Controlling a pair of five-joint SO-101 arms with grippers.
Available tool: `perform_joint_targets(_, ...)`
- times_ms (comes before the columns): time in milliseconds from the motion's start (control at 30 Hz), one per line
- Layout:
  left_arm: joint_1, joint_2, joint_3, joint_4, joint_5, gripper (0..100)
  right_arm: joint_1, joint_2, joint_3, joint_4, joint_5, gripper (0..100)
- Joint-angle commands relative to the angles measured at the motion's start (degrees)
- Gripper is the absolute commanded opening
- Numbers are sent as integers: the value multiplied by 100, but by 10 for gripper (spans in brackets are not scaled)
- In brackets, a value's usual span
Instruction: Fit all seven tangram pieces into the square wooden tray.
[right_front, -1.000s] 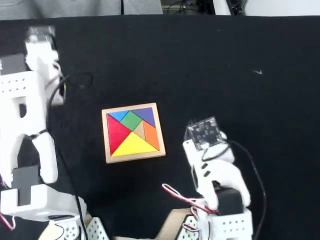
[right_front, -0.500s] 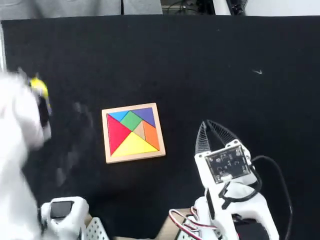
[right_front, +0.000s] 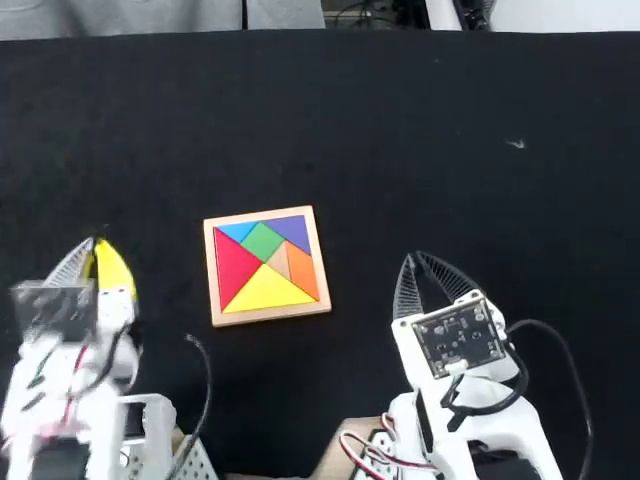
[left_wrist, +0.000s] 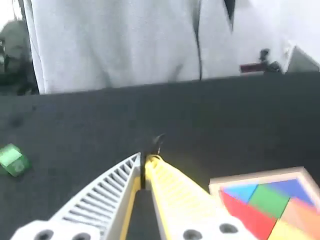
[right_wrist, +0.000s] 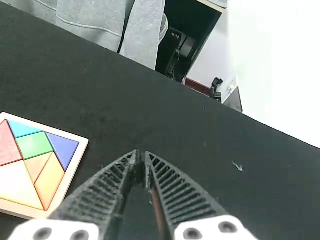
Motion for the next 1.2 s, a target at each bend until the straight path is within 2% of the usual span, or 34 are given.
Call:
perform_joint_targets(0,-119,79,910,-703,431,30,97,-505,163,-334,62,11)
perform_joint_targets(100,277,70,1490,-905,782,30,97,-505,813,-826,9,11)
perform_joint_targets(200,611,-167,1938,-879,633,30,123,-514,1481,-1248,9,11)
perform_joint_targets(300,593,-202,2510,-941,299,30,132,-514,2193,-1389,9,11)
perform_joint_targets(433,532,-176,2976,-1090,193,30,141,-514,3204,-1934,-53,10)
perform_joint_targets(500,462,-167,3108,-1064,237,30,141,-514,3591,-1952,-527,10)
perform_joint_targets(567,453,-132,3213,-1020,237,30,141,-514,3829,-1916,-1169,10)
perform_joint_targets(667,330,-149,3213,-422,211,30,167,-514,3987,-1890,-1670,11)
perform_joint_targets(967,119,-149,3213,229,193,33,316,-497,4180,-774,-1723,12)
perform_joint_targets(1067,66,-132,3213,791,211,30,369,-497,4180,-141,-1723,12)
perform_joint_targets(1167,40,-123,3213,782,202,30,756,-514,4180,-132,-1767,12)
